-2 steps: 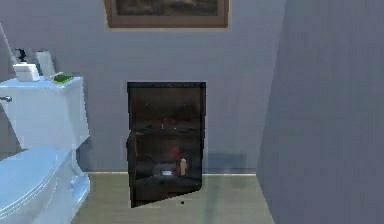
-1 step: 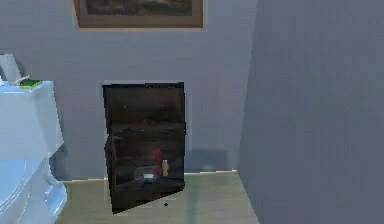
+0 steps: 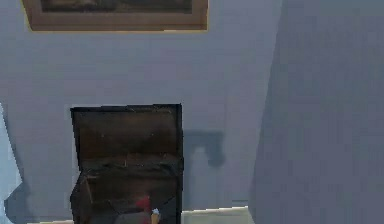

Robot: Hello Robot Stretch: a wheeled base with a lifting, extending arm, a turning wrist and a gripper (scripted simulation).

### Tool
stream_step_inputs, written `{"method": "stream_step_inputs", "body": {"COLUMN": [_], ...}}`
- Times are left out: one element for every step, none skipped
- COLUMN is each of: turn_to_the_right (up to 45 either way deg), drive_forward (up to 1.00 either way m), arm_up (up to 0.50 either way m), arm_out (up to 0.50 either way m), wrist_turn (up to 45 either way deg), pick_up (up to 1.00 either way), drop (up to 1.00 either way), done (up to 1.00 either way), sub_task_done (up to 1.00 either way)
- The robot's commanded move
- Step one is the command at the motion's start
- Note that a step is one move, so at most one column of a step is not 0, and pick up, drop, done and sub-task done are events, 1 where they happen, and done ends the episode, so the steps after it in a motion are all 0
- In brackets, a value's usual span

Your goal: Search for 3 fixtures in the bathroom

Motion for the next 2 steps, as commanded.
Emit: {"method": "stream_step_inputs", "body": {"turn_to_the_right": [-21.0, 0.0], "drive_forward": [0.00, 0.00], "arm_up": [0.00, 0.00], "arm_out": [0.00, 0.00], "wrist_turn": [0.0, 0.0], "pick_up": [0.00, 0.00], "drop": [0.00, 0.00], "done": [0.00, 0.00], "sub_task_done": [0.00, 1.00]}}
